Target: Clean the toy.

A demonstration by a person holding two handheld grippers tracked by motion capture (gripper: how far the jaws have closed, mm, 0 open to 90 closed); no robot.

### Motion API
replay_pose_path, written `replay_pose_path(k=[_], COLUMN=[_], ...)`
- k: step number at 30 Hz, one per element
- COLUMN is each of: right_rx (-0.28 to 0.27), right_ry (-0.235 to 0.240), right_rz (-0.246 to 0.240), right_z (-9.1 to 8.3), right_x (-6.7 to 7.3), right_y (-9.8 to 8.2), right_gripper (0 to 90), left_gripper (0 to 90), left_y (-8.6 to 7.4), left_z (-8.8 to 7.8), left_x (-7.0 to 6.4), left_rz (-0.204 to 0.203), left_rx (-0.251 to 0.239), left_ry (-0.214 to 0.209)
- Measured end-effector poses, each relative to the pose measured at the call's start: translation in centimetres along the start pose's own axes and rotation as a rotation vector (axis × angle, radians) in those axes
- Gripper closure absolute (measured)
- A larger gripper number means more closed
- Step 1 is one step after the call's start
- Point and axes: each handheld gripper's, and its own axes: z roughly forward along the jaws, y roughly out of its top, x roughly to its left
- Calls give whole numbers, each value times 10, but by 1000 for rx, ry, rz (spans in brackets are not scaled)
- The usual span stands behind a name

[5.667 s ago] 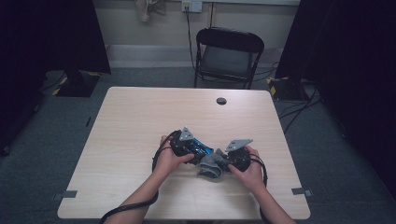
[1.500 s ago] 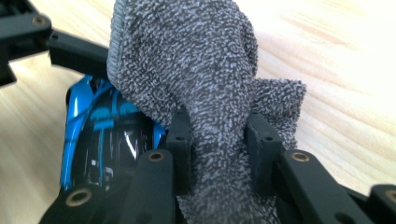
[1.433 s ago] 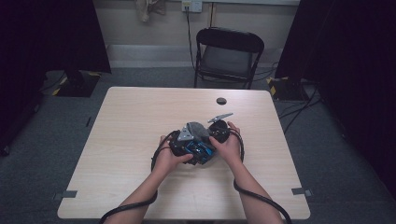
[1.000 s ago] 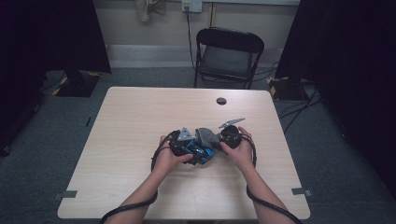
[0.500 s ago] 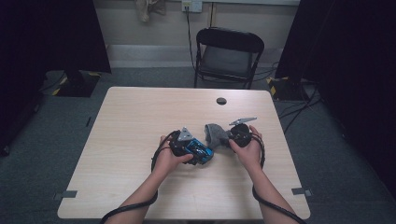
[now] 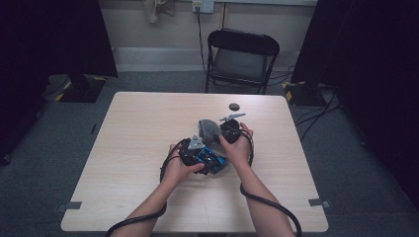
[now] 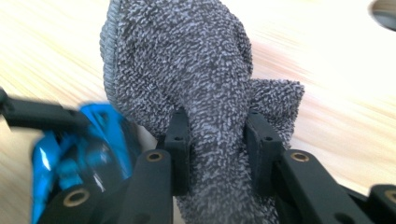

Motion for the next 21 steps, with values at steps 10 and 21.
replay_pose_path(k=[10, 21], right_rx=[50, 46], right_ry=[34, 82], right_rz=[-54, -74], right_z=[20, 4], right_x=[16, 11], right_y=[-2, -16], right_gripper=[669, 671], left_gripper=[0, 0], left_y=[0, 0], left_z=[0, 0], left_x=[0, 0], left_rz=[0, 1], left_rx=[-5, 3], left_ry=[0, 0])
